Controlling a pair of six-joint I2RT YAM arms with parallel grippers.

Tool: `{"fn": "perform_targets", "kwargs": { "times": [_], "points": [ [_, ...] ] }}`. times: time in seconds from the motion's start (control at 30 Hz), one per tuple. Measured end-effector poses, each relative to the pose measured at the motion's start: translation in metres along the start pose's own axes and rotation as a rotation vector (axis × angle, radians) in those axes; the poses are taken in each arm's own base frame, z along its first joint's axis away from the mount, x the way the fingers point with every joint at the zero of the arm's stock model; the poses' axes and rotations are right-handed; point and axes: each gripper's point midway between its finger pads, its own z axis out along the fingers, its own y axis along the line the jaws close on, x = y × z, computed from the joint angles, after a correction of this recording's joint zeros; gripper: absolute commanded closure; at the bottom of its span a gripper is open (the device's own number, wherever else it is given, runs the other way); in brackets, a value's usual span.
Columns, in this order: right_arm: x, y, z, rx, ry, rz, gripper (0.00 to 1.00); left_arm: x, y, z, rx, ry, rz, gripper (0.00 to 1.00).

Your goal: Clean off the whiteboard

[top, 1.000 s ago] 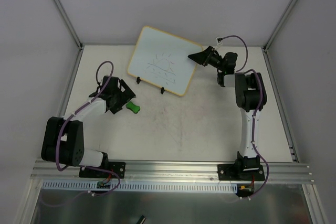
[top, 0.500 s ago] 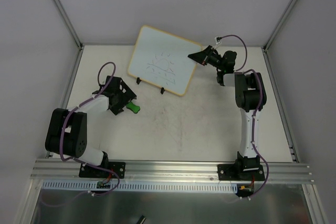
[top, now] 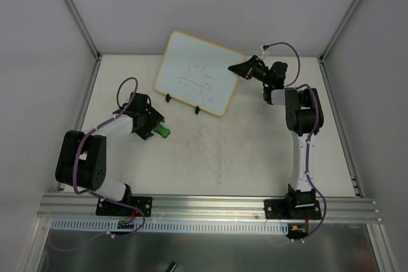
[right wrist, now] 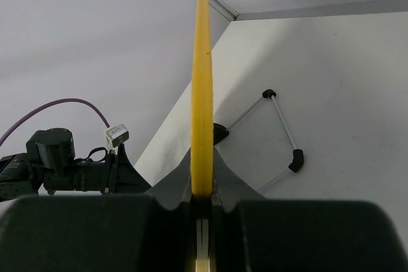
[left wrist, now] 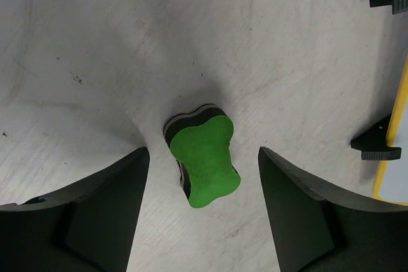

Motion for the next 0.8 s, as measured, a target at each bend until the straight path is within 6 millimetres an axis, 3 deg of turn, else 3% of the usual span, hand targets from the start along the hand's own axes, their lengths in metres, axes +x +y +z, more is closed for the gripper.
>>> {"fn": "perform_targets", "kwargs": {
  "times": [0.23, 0.27, 0.33, 0.5, 0.6, 0.73, 0.8],
  "points": [
    [0.0, 0.0, 0.0, 0.0, 0.0, 0.0, 1.0, -0.002, 0.0, -0.006, -0.047, -0.001, -0.067, 0.37],
    [0.0, 0.0, 0.0, 0.0, 0.0, 0.0, 1.0, -0.003, 0.0, -0.006, -0.053, -0.003, -0.073, 0.46],
    [0.0, 0.0, 0.0, 0.0, 0.0, 0.0, 1.0, -0.002, 0.0, -0.005, -0.066, 0.001, -0.084, 0.49],
    [0.0, 0.0, 0.0, 0.0, 0.0, 0.0, 1.0, 0.004, 0.006, 0.004, -0.129, 0.033, -0.102, 0.69],
    [0.0, 0.0, 0.0, 0.0, 0.0, 0.0, 1.0, 0.0, -0.001, 0.005, -0.14, 0.038, -0.107, 0.68],
    [0.0, 0.0, 0.0, 0.0, 0.0, 0.0, 1.0, 0.001, -0.002, 0.007, -0.163, 0.048, -0.107, 0.48],
    [0.0, 0.0, 0.0, 0.0, 0.0, 0.0, 1.0, 0.004, 0.0, 0.006, -0.175, 0.053, -0.103, 0.44]
  ]
}}
